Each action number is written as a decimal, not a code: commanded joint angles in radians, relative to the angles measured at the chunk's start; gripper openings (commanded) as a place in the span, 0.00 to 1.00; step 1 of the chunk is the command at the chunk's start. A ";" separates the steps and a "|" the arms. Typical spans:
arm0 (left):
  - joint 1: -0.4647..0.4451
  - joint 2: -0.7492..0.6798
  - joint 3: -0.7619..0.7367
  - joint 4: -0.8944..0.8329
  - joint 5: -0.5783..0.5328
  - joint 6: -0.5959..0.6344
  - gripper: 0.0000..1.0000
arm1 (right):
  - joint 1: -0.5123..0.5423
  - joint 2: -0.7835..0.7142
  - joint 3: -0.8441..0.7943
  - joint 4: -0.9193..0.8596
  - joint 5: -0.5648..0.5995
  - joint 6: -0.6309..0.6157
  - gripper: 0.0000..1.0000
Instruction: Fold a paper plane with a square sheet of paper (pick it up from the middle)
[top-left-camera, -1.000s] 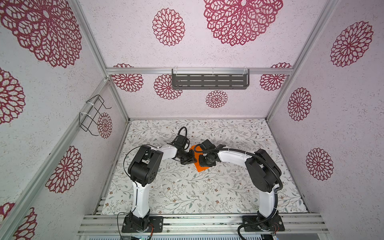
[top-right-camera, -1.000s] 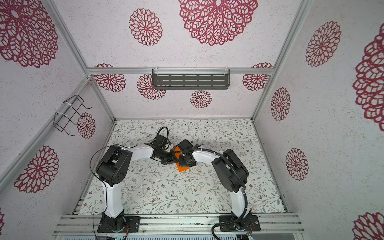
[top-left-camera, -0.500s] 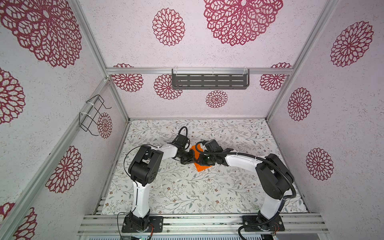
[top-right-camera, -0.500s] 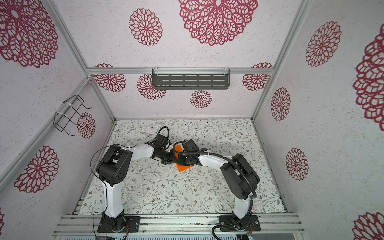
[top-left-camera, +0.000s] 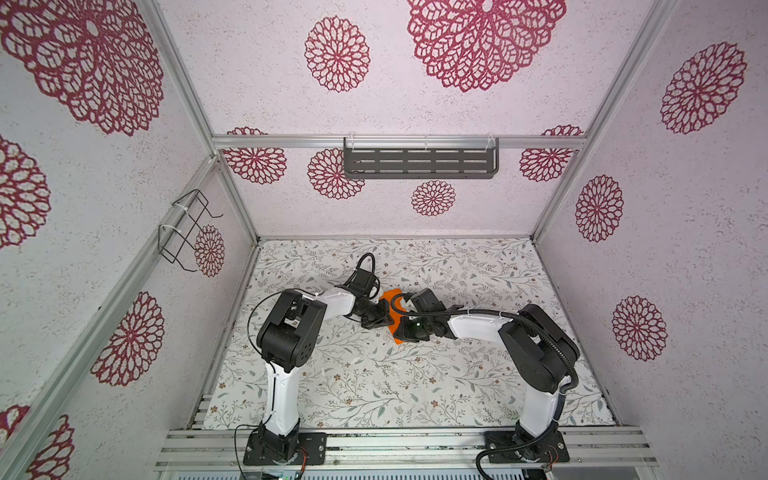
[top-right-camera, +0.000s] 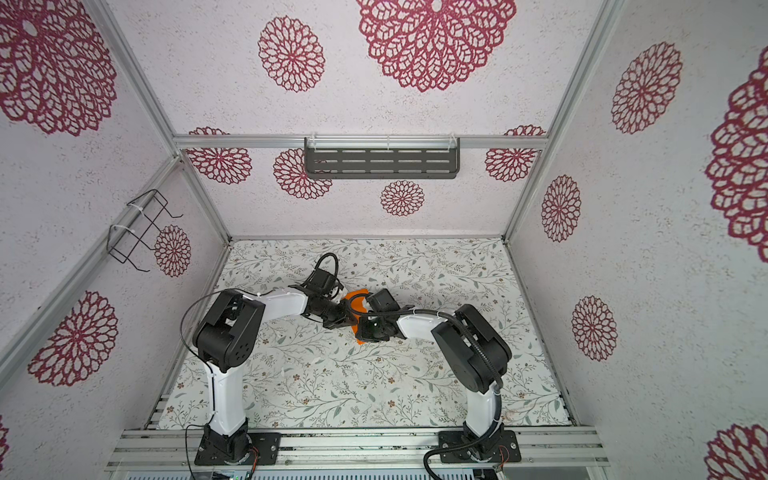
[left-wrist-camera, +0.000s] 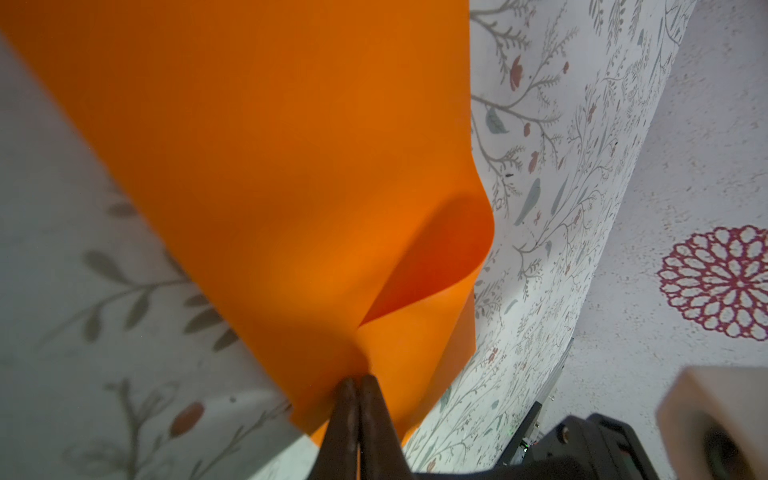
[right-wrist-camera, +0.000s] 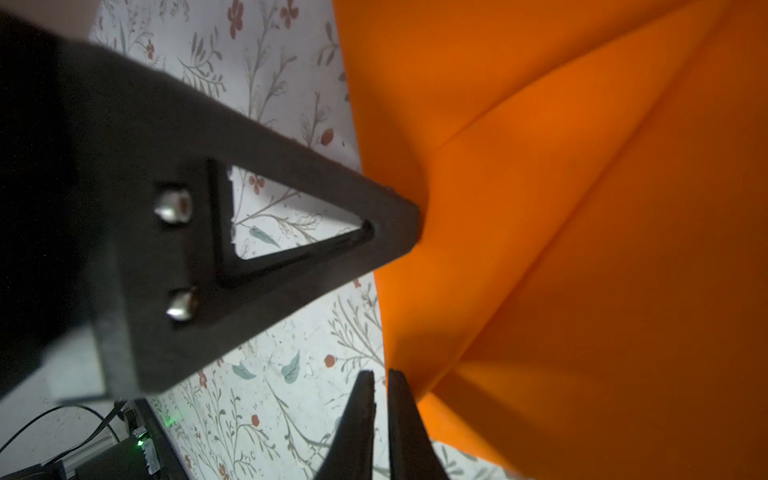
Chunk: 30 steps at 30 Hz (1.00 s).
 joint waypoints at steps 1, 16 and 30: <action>-0.007 0.072 -0.033 -0.108 -0.086 0.013 0.07 | -0.005 0.010 -0.004 0.010 -0.003 0.011 0.13; -0.006 0.072 -0.032 -0.113 -0.086 0.014 0.07 | -0.019 -0.044 -0.007 0.048 -0.016 0.003 0.13; -0.006 0.072 -0.031 -0.125 -0.096 0.017 0.05 | -0.095 0.051 -0.038 0.140 -0.069 0.006 0.13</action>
